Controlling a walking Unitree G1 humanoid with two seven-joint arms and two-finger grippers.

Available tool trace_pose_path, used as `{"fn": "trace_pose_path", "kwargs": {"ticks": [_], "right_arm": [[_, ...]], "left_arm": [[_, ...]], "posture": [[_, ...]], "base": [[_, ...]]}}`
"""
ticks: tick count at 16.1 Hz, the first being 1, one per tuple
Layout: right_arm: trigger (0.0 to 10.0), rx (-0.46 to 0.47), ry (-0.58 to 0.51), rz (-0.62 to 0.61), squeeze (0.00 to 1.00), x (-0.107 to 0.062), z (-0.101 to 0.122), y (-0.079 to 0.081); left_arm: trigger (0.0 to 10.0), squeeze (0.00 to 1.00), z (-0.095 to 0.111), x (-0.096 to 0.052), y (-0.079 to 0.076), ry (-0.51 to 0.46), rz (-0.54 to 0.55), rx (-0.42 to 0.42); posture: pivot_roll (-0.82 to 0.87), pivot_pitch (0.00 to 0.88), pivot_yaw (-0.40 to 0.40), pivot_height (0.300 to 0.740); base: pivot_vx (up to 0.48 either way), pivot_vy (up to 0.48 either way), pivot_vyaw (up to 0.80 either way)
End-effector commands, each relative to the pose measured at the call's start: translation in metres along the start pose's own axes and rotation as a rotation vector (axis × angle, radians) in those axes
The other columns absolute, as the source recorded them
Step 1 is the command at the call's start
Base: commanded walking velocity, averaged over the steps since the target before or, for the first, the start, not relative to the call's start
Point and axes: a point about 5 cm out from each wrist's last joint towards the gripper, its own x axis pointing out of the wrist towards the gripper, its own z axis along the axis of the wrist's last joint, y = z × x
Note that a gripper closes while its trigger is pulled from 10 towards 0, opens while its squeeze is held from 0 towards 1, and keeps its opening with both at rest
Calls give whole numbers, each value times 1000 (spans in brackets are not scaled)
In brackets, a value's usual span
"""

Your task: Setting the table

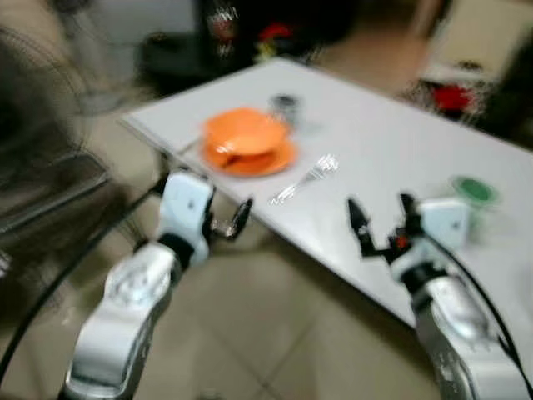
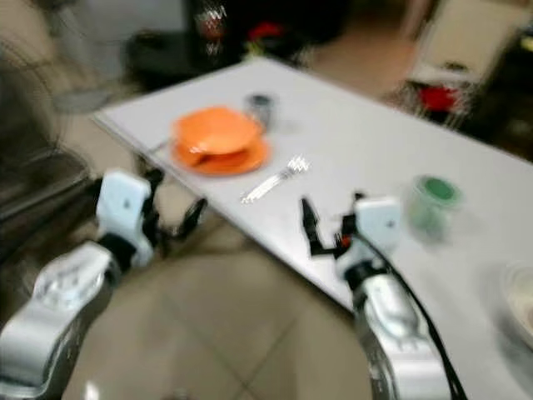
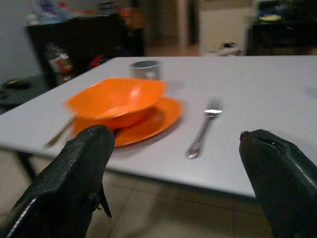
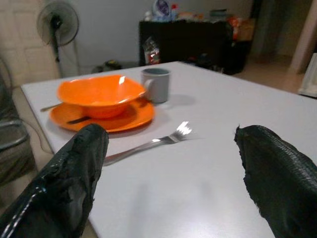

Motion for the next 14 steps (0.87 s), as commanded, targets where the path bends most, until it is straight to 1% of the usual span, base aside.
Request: {"fn": "trace_pose_path", "kwargs": {"ticks": [1,3,4,5,6,8,10,11,12,14], "right_arm": [[10000,8,-13,14,1000,0,0,1],[10000,28,-12,-17,1000,1,-5,-1],[10000,42,-9,-37,1000,1,-7,-3],[10000,76,-3,-83,1000,-1,-11,-7],[10000,88,13,-142,1000,-5,-18,-12],[10000,93,23,-177,1000,-6,-22,-13],[10000,138,24,-201,1000,-6,-22,-15],[10000,150,27,-235,1000,-6,-22,-19],[10000,147,34,-270,1000,-5,-23,-21],[10000,122,50,-294,1000,-3,-24,-22]], "left_arm": [[10000,0,-3,-1,3,12,29,21],[10000,0,-8,-1,5,24,63,51],[10000,0,-9,-1,5,23,67,50],[10000,0,-8,1,5,24,64,45],[10000,0,-9,2,4,28,28,51],[10000,0,-10,3,7,35,10,62],[10000,0,-10,5,10,33,26,64],[10000,0,-9,8,12,29,33,63],[10000,0,-8,10,14,29,32,66],[10000,0,-7,11,16,28,31,67]], "posture": [[99,0,-59,740],[109,0,-66,740],[108,0,-63,740],[100,0,-34,740],[89,0,-15,740],[80,0,7,740],[83,0,9,740],[88,0,7,740],[86,0,13,740],[78,0,25,740]], "base": [[0,0,800],[0,0,800],[0,0,800],[0,0,800],[0,0,800],[0,0,800],[0,268,0],[0,289,0],[0,289,0],[0,291,0]]}}
